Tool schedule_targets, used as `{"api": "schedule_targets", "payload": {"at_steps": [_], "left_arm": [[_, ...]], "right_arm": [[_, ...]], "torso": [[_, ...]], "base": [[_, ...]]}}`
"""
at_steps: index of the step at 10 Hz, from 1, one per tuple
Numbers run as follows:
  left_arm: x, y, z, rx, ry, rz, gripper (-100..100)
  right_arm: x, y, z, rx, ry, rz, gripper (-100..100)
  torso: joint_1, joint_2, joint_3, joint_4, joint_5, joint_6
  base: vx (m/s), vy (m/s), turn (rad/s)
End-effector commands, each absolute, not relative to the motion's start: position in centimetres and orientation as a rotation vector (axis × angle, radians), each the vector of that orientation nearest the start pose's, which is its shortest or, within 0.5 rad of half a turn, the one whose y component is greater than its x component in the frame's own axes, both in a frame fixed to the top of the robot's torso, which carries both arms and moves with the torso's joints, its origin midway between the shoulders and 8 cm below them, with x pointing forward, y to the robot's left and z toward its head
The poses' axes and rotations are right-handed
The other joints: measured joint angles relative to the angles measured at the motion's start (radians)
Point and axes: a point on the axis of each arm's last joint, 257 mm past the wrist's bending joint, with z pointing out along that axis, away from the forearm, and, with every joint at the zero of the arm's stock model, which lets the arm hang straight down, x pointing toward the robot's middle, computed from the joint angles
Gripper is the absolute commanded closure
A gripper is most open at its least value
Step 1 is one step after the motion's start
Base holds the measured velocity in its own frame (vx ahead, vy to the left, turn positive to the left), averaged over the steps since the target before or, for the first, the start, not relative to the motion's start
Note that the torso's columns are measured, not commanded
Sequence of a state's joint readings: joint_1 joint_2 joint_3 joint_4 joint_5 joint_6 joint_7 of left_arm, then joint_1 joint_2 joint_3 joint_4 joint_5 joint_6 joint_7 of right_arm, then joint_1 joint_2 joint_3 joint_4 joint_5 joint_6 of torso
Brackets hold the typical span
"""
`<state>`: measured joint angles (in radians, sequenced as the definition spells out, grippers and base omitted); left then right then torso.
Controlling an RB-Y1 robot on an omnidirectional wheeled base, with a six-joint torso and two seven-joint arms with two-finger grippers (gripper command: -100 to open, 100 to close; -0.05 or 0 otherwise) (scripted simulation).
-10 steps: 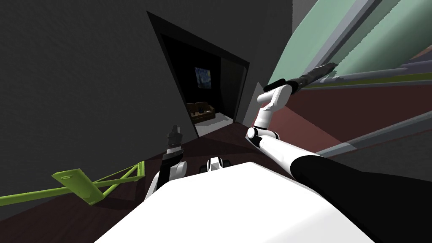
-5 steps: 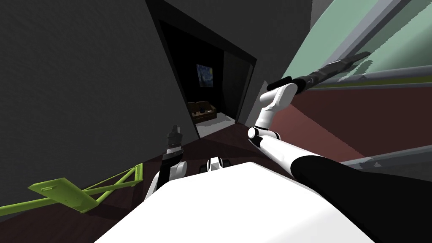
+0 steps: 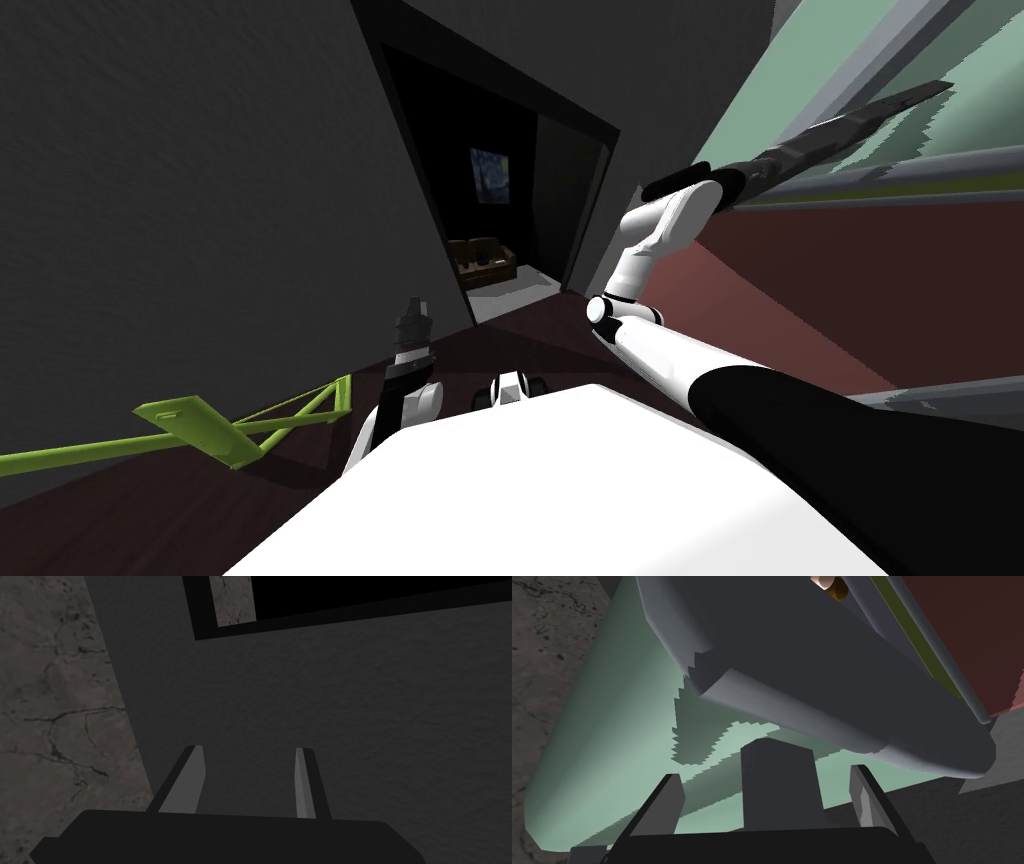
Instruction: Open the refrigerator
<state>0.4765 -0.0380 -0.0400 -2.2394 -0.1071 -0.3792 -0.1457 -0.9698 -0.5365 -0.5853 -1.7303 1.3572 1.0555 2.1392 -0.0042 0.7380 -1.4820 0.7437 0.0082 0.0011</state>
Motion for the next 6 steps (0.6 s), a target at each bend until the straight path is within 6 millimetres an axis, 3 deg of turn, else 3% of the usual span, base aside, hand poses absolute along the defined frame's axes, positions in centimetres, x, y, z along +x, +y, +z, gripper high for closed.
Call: {"api": "schedule_targets", "payload": {"at_steps": [1, 2, 3, 4, 6], "left_arm": [[37.6, 26.0, -1.1, -0.67, 0.781, -1.115, 0], [37.6, 26.0, -1.1, -0.67, 0.781, -1.115, 0], [37.6, 26.0, -1.1, -0.67, 0.78, -1.115, 0], [37.6, 26.0, -1.1, -0.67, 0.78, -1.115, 0], [37.6, 26.0, -1.1, -0.67, 0.78, -1.115, 0]], "right_arm": [[29.1, -62.3, 32.9, 0.611, 1.416, -2.178, -100], [28.7, -62.1, 33.4, 0.617, 1.417, -2.183, -100], [29.0, -62.4, 32.2, 0.618, 1.445, -2.173, -100], [29.0, -62.4, 32.1, 0.619, 1.45, -2.173, 0], [28.9, -62.5, 31.9, 0.627, 1.453, -2.168, 0]], "torso": [[0.002, -0.002, 0.001, -0.003, -0.003, -0.001], [0.006, -0.002, 0.0, -0.003, 0.0, -0.002], [0.007, -0.004, -0.003, -0.002, 0.003, -0.004], [0.008, -0.004, -0.001, -0.005, -0.001, -0.003], [0.008, -0.002, 0.003, -0.006, -0.004, -0.002]], "base": [[0.0, -0.051, 0.059], [-0.01, -0.028, 0.052], [-0.012, -0.014, 0.004], [-0.007, -0.002, -0.012], [0.0, 0.0, 0.0]]}}
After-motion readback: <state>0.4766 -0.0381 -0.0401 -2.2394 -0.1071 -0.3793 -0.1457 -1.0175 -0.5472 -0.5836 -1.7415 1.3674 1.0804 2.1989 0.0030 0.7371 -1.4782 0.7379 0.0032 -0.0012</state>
